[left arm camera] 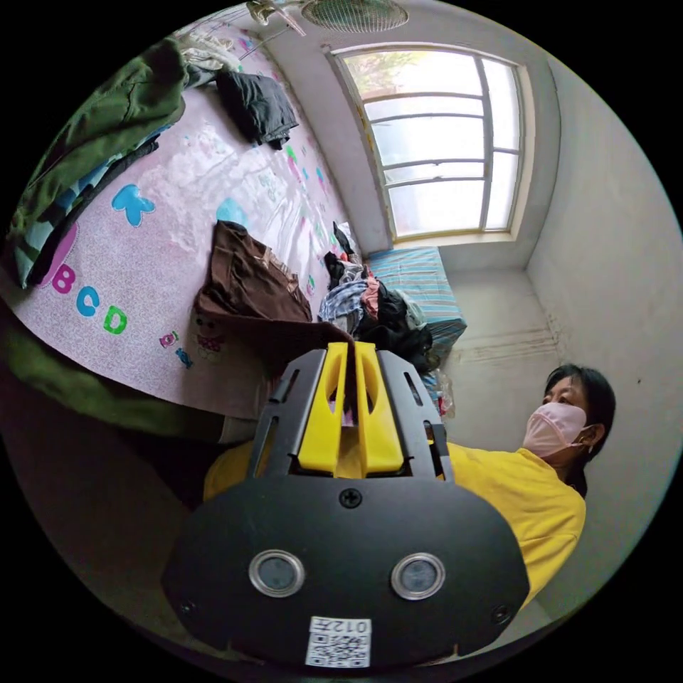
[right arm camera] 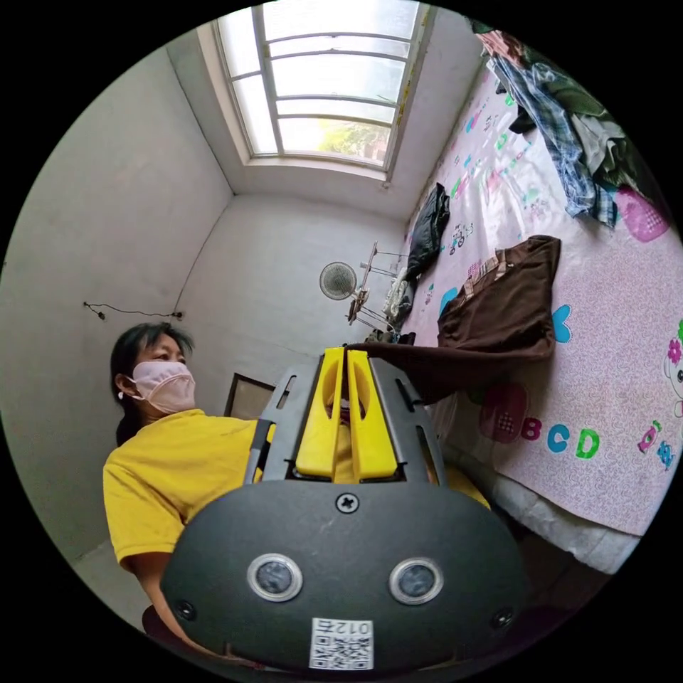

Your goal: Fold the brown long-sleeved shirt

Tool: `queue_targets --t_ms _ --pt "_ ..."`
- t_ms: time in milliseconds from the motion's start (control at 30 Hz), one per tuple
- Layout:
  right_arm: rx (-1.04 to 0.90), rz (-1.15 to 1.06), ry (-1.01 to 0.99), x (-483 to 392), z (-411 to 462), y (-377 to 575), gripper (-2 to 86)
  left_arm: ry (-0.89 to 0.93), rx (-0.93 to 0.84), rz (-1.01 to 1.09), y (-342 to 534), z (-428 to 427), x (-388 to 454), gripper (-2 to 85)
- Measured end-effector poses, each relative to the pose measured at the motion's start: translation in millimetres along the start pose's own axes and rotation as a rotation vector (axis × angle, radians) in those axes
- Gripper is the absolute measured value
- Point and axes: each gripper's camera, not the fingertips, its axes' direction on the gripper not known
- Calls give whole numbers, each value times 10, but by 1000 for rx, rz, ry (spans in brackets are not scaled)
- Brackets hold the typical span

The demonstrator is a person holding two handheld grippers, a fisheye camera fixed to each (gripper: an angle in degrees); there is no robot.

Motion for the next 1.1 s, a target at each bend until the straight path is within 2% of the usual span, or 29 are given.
queue_targets --t_ms 233,500,767,833,933,1000,1100 --pt "75 86 30 680 380 -672 3 42 -14 -76 -932 362 -425 6" --pt "162 243 99 1658 841 -1864 5 77 -48 -221 -2511 1135 -1199 7" --pt "177 500 349 2796 1572 -2889 18 -13 -85 -461 -3518 1978 -2244 30" --pt "213 515 361 2886 1651 -2995 25 -4 -66 -474 -3633 2123 -2356 46" --pt "229 511 366 2902 1746 -3140 47 123 20 -450 -3759 2225 -2376 72" --pt "246 489 386 2834 1758 -3187 53 232 157 -436 -3781 2169 -2368 69" --pt "221 412 484 2561 1807 -3249 51 200 182 -421 -3787 2136 -2319 57"
